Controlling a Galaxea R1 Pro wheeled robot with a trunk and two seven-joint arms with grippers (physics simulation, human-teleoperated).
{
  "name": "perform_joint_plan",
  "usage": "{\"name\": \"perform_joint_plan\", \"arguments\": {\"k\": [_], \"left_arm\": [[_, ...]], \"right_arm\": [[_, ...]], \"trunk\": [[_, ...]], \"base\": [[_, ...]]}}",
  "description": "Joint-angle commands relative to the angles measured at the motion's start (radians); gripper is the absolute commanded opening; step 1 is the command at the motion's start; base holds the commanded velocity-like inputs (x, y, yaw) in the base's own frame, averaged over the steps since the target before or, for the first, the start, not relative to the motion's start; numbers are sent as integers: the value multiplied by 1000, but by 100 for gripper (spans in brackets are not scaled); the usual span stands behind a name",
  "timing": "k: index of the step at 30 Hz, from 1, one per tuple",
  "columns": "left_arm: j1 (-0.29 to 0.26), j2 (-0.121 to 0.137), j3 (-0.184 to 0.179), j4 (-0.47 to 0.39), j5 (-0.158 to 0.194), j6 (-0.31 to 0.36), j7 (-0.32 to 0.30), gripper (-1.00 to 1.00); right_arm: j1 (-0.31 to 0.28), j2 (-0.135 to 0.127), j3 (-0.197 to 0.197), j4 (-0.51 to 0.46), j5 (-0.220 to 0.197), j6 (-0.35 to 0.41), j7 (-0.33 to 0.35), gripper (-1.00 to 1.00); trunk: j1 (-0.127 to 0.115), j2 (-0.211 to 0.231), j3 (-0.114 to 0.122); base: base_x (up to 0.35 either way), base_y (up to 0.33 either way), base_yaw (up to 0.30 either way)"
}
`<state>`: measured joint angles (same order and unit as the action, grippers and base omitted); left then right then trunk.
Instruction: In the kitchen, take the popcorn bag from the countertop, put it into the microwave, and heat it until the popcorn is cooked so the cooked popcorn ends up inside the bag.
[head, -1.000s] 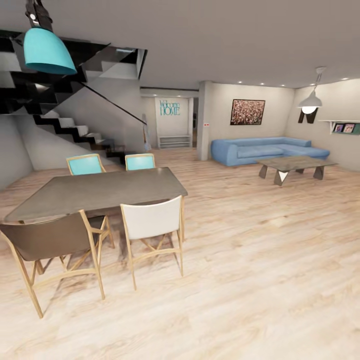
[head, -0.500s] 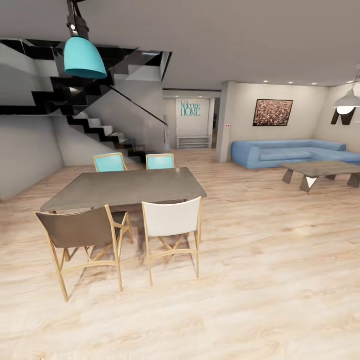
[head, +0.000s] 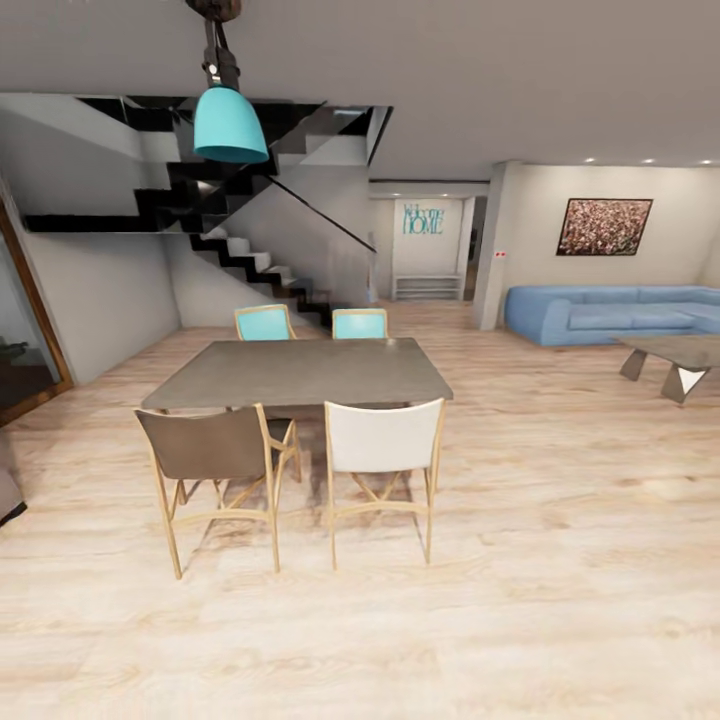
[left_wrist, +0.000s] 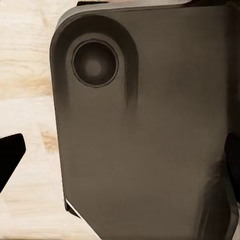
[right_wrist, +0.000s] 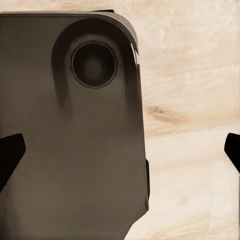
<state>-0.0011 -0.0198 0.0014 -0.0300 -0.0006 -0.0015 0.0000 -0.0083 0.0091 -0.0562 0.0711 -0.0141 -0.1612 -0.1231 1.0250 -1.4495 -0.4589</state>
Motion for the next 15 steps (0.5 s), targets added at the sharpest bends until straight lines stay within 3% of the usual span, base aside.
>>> {"name": "perform_joint_plan", "arguments": {"k": [1, 15], "left_arm": [[0, 0, 0, 0, 0, 0, 0, 100], [0, 0, 0, 0, 0, 0, 0, 100]], "right_arm": [[-1, 0, -6, 3, -1, -8, -1, 100], [-1, 1, -8, 3, -1, -8, 1, 100]], "trunk": [[0, 0, -1], [0, 0, -1]], "base": [[0, 0, 265], [0, 0, 266]]}}
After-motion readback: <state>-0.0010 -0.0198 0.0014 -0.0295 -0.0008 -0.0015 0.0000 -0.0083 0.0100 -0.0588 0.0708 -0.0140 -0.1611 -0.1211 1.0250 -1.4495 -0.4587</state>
